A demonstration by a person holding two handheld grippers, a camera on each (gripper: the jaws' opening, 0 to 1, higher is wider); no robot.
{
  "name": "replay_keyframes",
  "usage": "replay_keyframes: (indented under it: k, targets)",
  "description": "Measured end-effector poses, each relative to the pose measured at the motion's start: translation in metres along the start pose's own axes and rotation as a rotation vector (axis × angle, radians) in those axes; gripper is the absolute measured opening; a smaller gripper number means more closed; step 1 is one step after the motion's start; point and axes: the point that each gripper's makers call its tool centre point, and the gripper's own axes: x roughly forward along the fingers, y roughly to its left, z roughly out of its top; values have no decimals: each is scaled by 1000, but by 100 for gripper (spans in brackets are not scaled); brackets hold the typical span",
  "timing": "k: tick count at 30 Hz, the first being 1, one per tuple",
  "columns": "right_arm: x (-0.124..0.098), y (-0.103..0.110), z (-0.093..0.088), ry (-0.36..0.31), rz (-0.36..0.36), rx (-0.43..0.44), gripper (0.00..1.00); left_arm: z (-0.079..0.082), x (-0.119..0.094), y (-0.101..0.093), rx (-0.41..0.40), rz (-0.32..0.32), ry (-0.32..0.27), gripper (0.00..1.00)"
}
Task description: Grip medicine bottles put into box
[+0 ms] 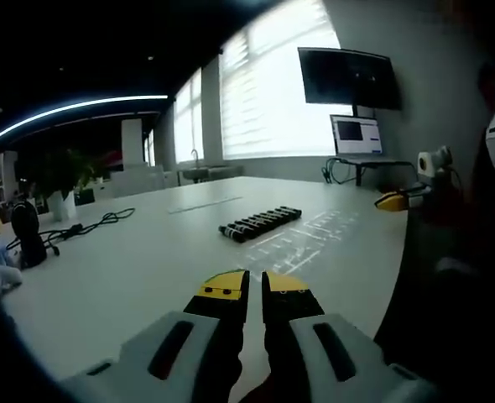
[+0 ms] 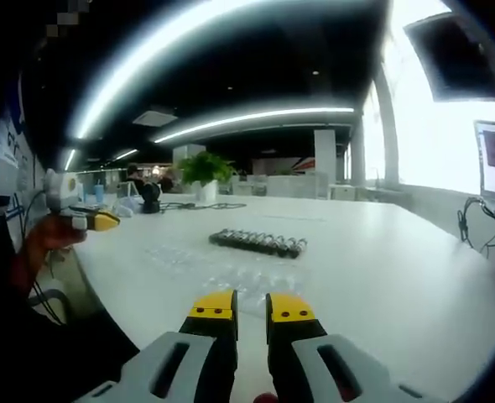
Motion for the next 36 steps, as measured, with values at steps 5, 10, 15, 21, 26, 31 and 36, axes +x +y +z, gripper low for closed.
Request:
replay_keyframes:
  k: [5,10,15,21,26,31,36]
  targets:
    - [-2,2,0,-6,-4,4,9,1,0,-2,-9,-1,-15,0]
    - [-3,1,1,-17,-3,2,9,-2,-1,-4,-1,-3,-1,0]
    - [-1,0,0,-9,-5,4,9,-3,-1,-4,-8,-1,-2,0]
    - [-2,1,1,-8,-2,-4,9,-6,1,-8,-12,-11,6,0]
    - [-3,1,1,-8,-1,-7,9,-6,1,-10,-8,-15,7,0]
    - [-2,-1,1,-6,-12,4,9,-5,2,-10,-10,-16,3,0]
    - [1,2,-1,2,-5,4,9,-3,1,-11,-17,-15,-7,0]
